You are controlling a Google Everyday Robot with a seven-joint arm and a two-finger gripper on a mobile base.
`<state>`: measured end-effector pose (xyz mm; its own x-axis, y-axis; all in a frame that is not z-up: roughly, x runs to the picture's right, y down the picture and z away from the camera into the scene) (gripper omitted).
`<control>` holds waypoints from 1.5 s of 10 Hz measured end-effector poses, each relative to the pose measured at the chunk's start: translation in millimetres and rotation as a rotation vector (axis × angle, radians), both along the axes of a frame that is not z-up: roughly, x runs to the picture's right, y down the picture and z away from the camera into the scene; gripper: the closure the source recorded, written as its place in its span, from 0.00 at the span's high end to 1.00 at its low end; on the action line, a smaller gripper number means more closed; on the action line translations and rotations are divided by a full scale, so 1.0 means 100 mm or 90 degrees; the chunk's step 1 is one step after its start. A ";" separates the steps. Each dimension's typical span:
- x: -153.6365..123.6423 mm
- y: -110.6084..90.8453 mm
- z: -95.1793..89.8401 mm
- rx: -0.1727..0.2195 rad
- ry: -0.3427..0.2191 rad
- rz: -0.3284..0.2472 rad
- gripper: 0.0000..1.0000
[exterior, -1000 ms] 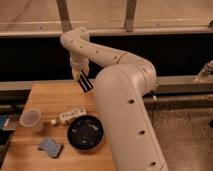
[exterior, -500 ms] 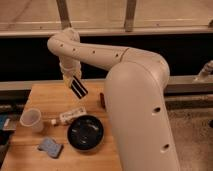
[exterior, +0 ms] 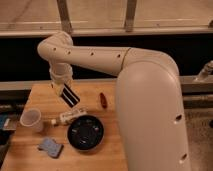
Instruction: Place the eraser on the white sponge
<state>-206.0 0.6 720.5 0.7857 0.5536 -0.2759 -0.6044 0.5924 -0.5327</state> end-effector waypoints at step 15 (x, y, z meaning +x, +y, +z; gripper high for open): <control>-0.97 0.66 -0.36 -0.025 -0.098 -0.114 0.00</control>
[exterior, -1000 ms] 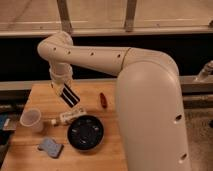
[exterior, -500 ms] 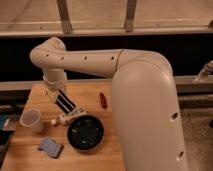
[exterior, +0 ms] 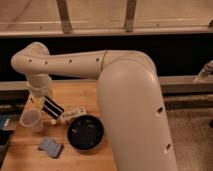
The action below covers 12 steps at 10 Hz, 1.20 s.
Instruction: Place the eraser on the white sponge
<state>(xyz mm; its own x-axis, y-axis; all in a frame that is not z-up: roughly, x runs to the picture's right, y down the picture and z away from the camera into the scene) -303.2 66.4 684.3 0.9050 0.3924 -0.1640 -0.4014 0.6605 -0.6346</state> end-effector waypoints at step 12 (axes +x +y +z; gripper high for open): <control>0.20 0.84 0.03 -0.094 0.062 0.000 0.00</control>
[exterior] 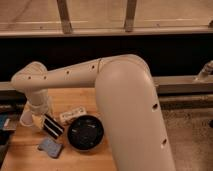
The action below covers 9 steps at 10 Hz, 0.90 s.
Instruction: Place the eraser on the white sponge
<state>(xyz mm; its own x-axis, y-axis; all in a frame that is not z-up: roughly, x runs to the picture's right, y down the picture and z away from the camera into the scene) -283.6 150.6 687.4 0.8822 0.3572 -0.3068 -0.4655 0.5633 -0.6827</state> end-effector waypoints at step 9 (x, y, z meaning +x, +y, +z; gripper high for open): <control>-0.34 0.77 0.16 -0.047 -0.062 0.047 0.00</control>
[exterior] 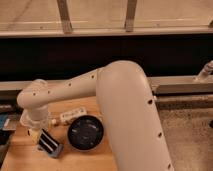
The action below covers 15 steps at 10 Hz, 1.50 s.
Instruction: Place the eraser on the white sponge
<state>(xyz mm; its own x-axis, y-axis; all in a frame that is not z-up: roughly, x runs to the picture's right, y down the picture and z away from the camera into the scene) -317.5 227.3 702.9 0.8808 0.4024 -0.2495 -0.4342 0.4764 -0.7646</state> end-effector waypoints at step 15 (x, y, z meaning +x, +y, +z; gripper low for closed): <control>0.15 0.28 0.39 -0.065 0.042 0.007 0.74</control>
